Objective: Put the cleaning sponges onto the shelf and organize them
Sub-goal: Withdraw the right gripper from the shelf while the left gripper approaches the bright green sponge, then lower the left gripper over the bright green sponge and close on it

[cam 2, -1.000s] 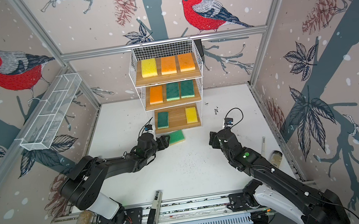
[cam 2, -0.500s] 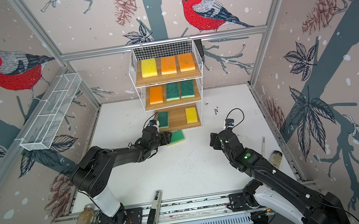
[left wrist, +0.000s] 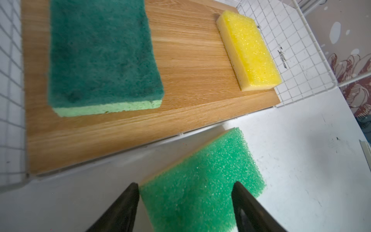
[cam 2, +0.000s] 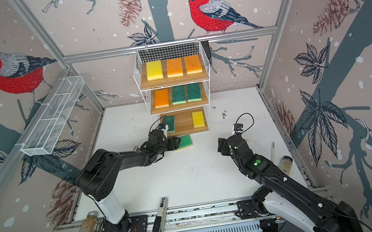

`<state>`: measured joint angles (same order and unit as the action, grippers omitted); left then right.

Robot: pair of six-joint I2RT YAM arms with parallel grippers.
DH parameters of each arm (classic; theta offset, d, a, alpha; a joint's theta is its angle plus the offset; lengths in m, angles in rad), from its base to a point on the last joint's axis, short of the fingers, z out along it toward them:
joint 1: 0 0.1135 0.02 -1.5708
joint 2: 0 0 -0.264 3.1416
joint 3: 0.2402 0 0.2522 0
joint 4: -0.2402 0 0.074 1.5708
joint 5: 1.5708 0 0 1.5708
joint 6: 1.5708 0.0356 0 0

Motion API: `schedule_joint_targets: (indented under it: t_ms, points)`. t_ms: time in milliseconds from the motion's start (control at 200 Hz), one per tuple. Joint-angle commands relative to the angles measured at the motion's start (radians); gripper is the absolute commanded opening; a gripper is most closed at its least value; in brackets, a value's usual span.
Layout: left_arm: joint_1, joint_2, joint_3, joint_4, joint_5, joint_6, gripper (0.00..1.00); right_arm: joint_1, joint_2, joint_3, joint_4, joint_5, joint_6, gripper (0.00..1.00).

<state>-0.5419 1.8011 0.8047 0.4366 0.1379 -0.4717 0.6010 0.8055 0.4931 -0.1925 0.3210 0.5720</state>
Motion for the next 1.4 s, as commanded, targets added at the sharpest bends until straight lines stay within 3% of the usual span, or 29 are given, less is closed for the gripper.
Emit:
schedule_joint_targets:
  t_ms: [0,610,1061,1276,1396]
  points:
    - [-0.003,-0.015,0.004,-0.003,0.056,0.029,0.73,-0.001,-0.010,-0.007,0.007,-0.008,0.004,0.79]
    - [-0.127,-0.039,0.035,-0.174,0.029,0.091,0.73,-0.009,-0.114,-0.062,-0.017,0.016,0.022,0.80]
    - [-0.225,-0.120,0.071,-0.275,0.089,0.086,0.72,-0.009,-0.200,-0.068,-0.071,0.033,0.052,0.80]
    - [-0.214,-0.146,0.100,-0.390,-0.116,0.159,0.78,-0.009,-0.201,-0.074,-0.072,0.033,0.059,0.82]
    - [-0.173,-0.092,0.119,-0.373,-0.108,0.198,0.79,-0.010,-0.198,-0.074,-0.065,0.029,0.060,0.83]
